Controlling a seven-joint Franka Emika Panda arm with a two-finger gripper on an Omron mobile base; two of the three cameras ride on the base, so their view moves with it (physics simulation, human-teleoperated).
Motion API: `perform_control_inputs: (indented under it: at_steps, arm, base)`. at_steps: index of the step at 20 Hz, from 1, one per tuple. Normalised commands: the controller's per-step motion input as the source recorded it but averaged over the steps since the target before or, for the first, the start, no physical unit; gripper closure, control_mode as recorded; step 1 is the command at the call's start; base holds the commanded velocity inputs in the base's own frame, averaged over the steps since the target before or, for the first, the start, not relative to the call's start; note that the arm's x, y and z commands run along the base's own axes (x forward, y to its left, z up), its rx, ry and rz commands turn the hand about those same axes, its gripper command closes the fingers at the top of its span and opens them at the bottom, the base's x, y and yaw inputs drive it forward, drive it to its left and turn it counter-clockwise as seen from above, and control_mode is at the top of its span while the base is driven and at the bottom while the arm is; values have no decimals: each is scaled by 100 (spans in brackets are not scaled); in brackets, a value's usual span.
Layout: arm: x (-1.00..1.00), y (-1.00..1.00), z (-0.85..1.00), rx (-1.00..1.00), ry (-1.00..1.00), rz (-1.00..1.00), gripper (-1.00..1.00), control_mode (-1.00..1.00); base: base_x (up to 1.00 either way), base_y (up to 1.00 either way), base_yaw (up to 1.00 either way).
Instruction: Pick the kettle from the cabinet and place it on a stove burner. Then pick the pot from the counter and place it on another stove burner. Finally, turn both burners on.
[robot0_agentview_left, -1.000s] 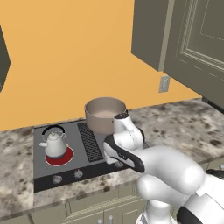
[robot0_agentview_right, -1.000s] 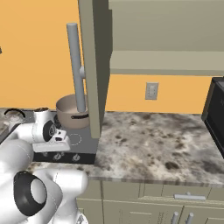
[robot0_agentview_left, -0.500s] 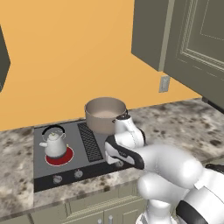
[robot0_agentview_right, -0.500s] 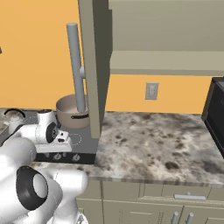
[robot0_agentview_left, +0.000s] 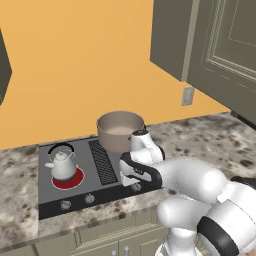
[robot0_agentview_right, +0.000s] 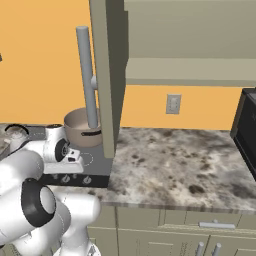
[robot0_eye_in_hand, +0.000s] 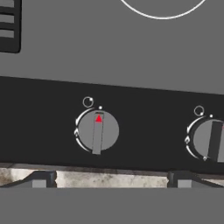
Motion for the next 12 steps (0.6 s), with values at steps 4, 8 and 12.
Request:
perform_control_inputs:
  at_steps: [4,8,12]
  arm:
    - [11,1,-7,0,4,0,-100,-100]
    - [9,3,-7,0,4,0,-100,-100]
    - [2,10,-10,0,4,0,-100,-100]
  base:
    - [0,0,0]
    - [0,0,0]
    - [0,0,0]
